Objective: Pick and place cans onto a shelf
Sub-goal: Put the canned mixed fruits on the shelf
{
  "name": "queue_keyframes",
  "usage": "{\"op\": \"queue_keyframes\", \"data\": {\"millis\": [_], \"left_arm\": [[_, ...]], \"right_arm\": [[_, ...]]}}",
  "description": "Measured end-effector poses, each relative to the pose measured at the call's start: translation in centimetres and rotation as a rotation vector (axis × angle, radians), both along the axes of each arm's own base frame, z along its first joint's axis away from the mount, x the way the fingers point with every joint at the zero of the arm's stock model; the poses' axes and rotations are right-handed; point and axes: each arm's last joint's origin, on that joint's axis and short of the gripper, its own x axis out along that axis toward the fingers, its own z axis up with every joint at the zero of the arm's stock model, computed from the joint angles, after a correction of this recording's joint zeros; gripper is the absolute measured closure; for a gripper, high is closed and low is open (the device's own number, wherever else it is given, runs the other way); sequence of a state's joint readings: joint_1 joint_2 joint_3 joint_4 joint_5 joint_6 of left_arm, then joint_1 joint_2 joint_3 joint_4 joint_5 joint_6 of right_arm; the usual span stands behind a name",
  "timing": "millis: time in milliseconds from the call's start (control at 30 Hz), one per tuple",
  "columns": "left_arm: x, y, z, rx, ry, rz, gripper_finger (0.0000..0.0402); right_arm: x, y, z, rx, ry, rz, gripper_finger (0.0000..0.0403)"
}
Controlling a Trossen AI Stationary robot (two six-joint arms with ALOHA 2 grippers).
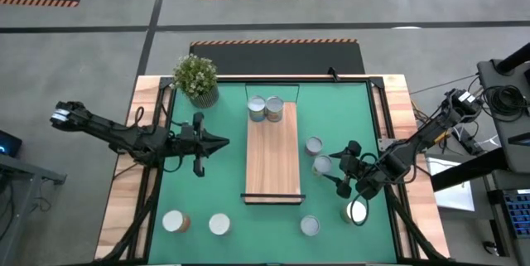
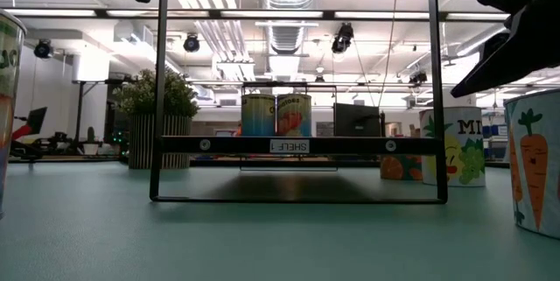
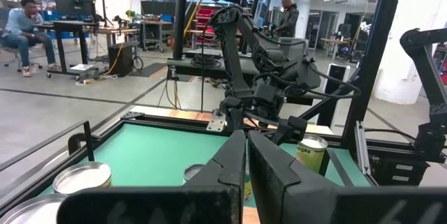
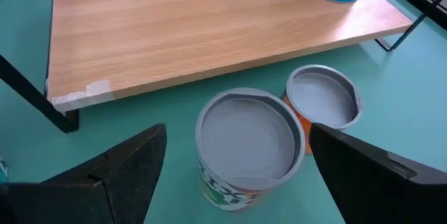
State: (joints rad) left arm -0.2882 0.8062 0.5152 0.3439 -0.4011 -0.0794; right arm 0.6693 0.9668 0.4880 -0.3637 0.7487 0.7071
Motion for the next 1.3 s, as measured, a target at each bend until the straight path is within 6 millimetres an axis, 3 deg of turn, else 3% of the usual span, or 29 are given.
{"op": "queue_keyframes", "data": {"millis": [467, 1300], "left_arm": [[0.0, 0.0, 0.0, 0.011, 0.002, 0.0, 0.0402], [0.0, 0.0, 0.0, 0.01, -0.003, 0.001, 0.0402]], "right_arm": [[-0.3, -0.2, -0.7, -0.015, 0.015, -0.001, 0.0055], [-1.4, -1.1, -3.9, -0.01, 0.018, -0.008, 0.007]]}}
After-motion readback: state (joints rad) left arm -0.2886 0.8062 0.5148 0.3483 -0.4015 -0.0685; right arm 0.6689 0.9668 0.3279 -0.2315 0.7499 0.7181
